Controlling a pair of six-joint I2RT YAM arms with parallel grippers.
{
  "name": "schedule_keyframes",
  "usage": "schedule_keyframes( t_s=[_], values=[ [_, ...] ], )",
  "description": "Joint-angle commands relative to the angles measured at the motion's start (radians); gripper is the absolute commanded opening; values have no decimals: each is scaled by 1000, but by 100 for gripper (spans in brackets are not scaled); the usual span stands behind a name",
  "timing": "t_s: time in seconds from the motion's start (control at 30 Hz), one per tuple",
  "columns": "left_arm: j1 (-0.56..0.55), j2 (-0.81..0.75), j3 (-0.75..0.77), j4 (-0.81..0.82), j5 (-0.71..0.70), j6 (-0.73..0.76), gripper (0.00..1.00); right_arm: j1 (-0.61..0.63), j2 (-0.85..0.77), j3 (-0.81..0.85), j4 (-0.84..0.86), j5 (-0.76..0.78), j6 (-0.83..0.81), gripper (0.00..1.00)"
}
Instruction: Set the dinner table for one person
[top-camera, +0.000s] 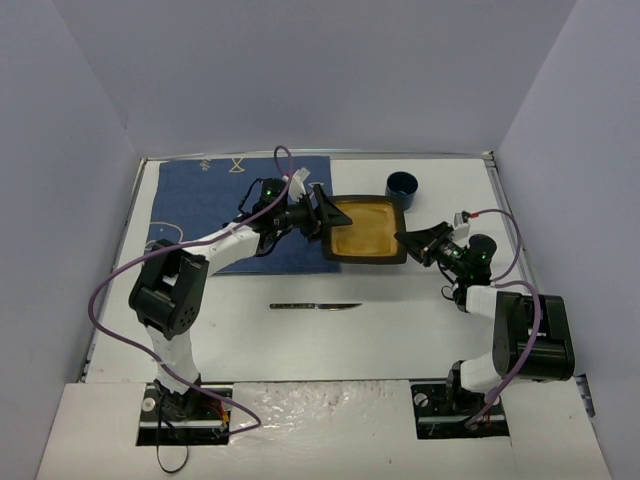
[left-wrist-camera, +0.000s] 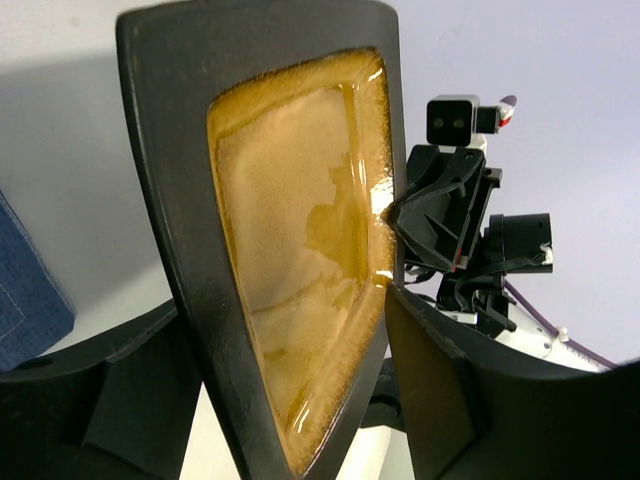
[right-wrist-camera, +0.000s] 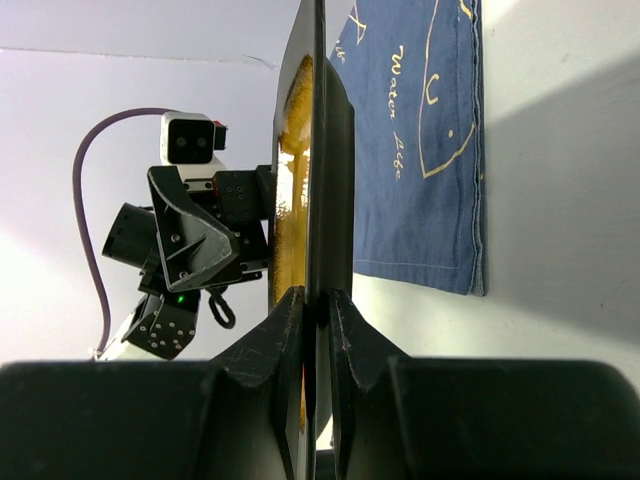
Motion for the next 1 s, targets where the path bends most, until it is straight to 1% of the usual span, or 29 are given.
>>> schedule_keyframes(
  t_s=[0.0, 0.13, 0.2, 0.37, 0.43, 0.47, 0.57, 0.6, 0.63, 0.7, 0.8, 0.83, 0.87, 0.9, 0.93, 0.97],
  values=[
    [-9, -75, 35, 10, 47, 25, 64, 7, -63, 59, 380, -20, 38, 0],
    [-9, -83, 35, 7, 51, 27, 64, 7, -58, 51, 407, -15, 49, 0],
    [-10, -87, 35, 8, 52, 27, 59, 7, -57, 48, 408, -18, 49, 0],
    [-10, -101, 33, 21, 52, 25, 42, 7, -61, 38, 398, -24, 32, 0],
    [-9, -108, 30, 25, 51, 30, 34, 7, -62, 35, 393, -26, 26, 0],
    [-9, -111, 27, 28, 49, 32, 28, 6, -64, 34, 389, -28, 22, 0],
    [-9, -122, 14, 44, 39, 35, 6, 5, -71, 34, 377, -34, 11, 0],
    [-8, -122, 12, 54, 38, 35, 3, 6, -78, 35, 364, -37, 2, 0],
    [-7, -122, 9, 65, 38, 35, 0, 8, -85, 35, 350, -40, -8, 0],
    [-7, -125, 1, 95, 45, 32, 0, 8, -105, 41, 299, -44, -44, 0],
    [-7, -134, -8, 145, 63, 38, 0, 8, -159, 61, 136, -45, -146, 1],
    [-6, -141, -12, 145, 68, 48, 0, 8, -173, 78, 42, -43, -176, 7],
    [-3, -149, -14, 144, 69, 62, 0, 8, -206, 87, -8, -36, -240, 14],
    [-1, -156, -15, 135, 69, 75, 0, 8, -230, 111, -119, -29, -286, 31],
    [0, -161, -17, 125, 69, 85, 0, 8, -269, 130, -200, -21, -328, 44],
    [4, -170, -18, 117, 67, 100, 0, 8, -295, 149, -268, -11, -407, 54]
  ],
)
